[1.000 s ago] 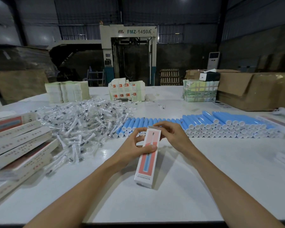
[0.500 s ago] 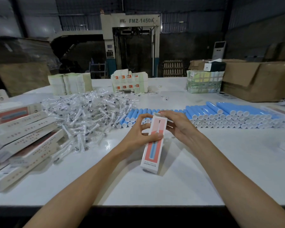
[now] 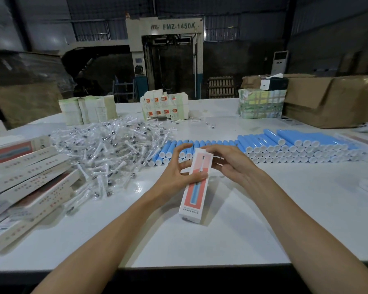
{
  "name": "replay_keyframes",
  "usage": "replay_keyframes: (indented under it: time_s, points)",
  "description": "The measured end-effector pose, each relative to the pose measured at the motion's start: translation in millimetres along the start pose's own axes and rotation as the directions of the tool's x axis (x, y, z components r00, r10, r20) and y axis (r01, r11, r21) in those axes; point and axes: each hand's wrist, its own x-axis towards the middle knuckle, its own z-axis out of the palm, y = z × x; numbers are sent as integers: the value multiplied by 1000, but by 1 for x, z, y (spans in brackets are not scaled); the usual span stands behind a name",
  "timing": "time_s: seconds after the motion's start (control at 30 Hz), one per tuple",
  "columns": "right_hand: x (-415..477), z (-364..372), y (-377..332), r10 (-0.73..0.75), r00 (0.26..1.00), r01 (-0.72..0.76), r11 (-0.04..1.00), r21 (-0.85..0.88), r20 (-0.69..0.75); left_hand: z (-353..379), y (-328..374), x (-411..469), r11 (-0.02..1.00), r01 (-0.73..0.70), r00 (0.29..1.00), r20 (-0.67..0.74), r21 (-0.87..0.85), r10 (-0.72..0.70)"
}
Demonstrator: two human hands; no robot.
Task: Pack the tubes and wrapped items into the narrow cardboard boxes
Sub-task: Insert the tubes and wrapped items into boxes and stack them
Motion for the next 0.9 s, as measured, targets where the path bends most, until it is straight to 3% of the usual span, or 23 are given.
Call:
replay_keyframes:
  time_s: [0.23, 0.4, 0.73, 0.9]
  points:
    - [-6, 1, -1, -113, 992, 121, 974, -191, 53, -1, -2, -1, 1000, -22, 999, -26, 18, 22]
    - [-9, -1, -1, -170, 973, 202, 953, -227, 154, -3, -2, -1, 999, -40, 999, -25, 25, 41]
    - [-9, 5, 2, -264, 963, 267, 889, -371, 60, -4, -1, -1, 998, -46, 998, -34, 47, 47]
    - [-5, 13, 10, -269, 961, 274, 907, -319, 58, -7, -2, 1, 997, -63, 997, -41, 53, 65]
